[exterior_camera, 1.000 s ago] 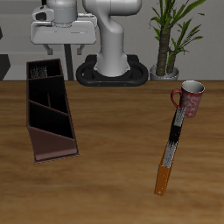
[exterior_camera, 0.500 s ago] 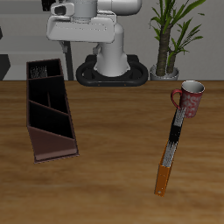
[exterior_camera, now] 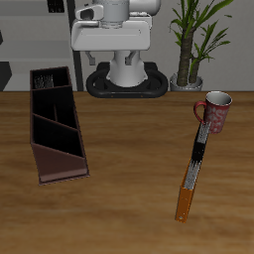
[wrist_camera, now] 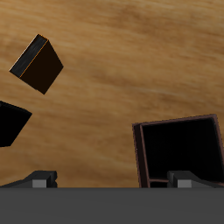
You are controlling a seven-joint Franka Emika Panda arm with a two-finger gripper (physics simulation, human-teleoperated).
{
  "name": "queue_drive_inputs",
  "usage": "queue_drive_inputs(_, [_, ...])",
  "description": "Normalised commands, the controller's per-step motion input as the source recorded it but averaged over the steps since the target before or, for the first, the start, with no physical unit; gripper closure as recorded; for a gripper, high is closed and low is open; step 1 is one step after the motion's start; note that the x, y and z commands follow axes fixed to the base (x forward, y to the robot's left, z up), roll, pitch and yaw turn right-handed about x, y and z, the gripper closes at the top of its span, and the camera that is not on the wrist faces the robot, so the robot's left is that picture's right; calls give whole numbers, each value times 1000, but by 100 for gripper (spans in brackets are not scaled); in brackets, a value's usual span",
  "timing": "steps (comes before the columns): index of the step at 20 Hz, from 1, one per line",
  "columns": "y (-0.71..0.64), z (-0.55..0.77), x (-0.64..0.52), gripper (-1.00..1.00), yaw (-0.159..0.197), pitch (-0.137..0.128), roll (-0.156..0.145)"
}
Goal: Place the left striped book into the right desk caddy's right compartment and place the right striped book into the right desk caddy's right compartment and place the orange book into the right desk caddy's left compartment
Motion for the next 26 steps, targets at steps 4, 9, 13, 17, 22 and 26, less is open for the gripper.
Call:
queue_drive_inputs(4, [128,89,350,-100,-14,2,-32])
queue_drive_inputs(9, [291,14,237,-100,-7,-3,21])
queue_drive_inputs(13, [338,-6,145,-100,4,-15,-12])
queue_drive_inputs(17, [175,76,116,-100,-10,-19,7])
queue_drive_inputs(22, [149,12,327,-100,-35,12,-3])
queue_drive_inputs(26, [105,-65,253,-100,-16,17,2])
